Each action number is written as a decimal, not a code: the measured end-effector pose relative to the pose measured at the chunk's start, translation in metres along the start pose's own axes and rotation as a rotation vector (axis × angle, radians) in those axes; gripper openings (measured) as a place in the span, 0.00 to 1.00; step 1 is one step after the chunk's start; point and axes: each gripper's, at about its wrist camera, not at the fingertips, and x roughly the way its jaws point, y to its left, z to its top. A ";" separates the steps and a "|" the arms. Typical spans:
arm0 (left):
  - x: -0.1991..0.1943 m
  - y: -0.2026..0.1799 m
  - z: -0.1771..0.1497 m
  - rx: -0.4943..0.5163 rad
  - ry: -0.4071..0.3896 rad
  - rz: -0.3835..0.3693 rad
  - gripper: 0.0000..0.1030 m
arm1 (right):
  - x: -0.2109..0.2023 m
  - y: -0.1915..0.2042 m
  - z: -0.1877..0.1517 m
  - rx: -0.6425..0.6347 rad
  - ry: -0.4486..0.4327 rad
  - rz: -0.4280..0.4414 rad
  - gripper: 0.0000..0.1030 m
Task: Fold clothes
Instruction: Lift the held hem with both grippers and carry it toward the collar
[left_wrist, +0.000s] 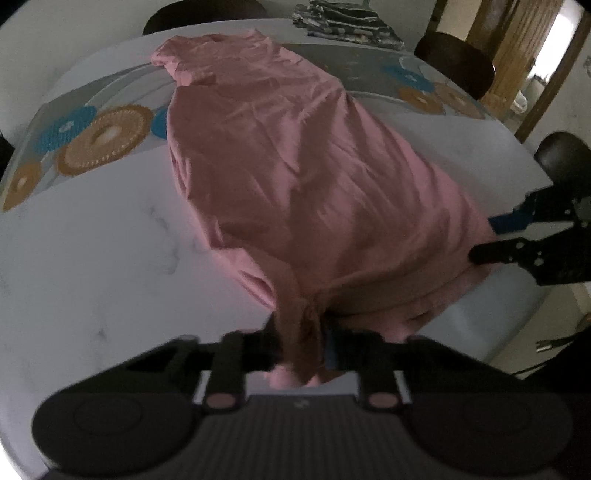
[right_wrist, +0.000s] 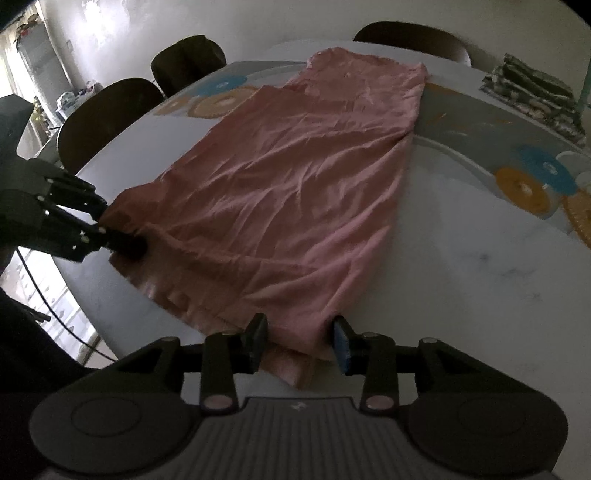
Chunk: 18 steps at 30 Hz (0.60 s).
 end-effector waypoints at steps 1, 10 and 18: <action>0.000 0.000 0.000 -0.002 -0.002 0.001 0.18 | 0.001 0.001 0.000 -0.004 0.000 0.008 0.08; -0.009 0.000 0.004 -0.027 -0.039 -0.004 0.18 | -0.013 -0.003 0.007 0.004 -0.055 0.034 0.05; -0.023 0.002 0.020 -0.038 -0.095 0.010 0.18 | -0.027 0.000 0.024 -0.003 -0.116 0.037 0.05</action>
